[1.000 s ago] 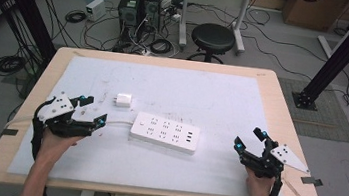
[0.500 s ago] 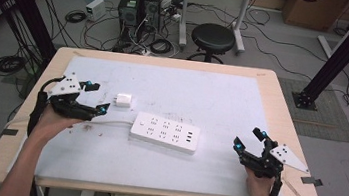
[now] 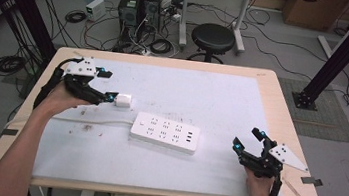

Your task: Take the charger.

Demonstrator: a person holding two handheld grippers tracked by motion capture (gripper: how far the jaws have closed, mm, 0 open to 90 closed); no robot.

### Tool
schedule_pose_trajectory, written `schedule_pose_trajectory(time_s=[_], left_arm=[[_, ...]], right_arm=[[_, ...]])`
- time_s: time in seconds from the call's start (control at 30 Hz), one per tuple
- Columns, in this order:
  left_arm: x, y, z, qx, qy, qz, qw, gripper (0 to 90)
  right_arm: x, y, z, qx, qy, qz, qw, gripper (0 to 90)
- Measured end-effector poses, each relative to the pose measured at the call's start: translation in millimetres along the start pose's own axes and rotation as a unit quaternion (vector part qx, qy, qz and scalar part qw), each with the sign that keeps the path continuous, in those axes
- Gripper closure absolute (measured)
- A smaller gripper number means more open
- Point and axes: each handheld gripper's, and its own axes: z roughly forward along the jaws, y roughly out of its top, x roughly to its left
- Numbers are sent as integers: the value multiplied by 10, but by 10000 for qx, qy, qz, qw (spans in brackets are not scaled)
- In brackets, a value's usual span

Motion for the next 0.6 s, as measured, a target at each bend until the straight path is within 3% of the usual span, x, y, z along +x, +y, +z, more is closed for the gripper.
schedule_pose_trajectory(time_s=[0.23, 0.33, 0.47, 0.6], left_arm=[[192, 44, 148, 403, -246, 238, 9986, 238], [239, 30, 197, 486, -325, 243, 9980, 238], [317, -40, 332, 774, -583, 384, 9946, 238], [362, -124, 478, 949, -778, 363, 9918, 239]], right_arm=[[-1, 0, 0, -9, 13, -12, 10000, 189], [3, 0, -2, 2, 7, 9, 10000, 189], [2, 1, -1, 13, -4, -1, 10000, 189], [10, 1, 2, 39, 10, 4, 10000, 189]])
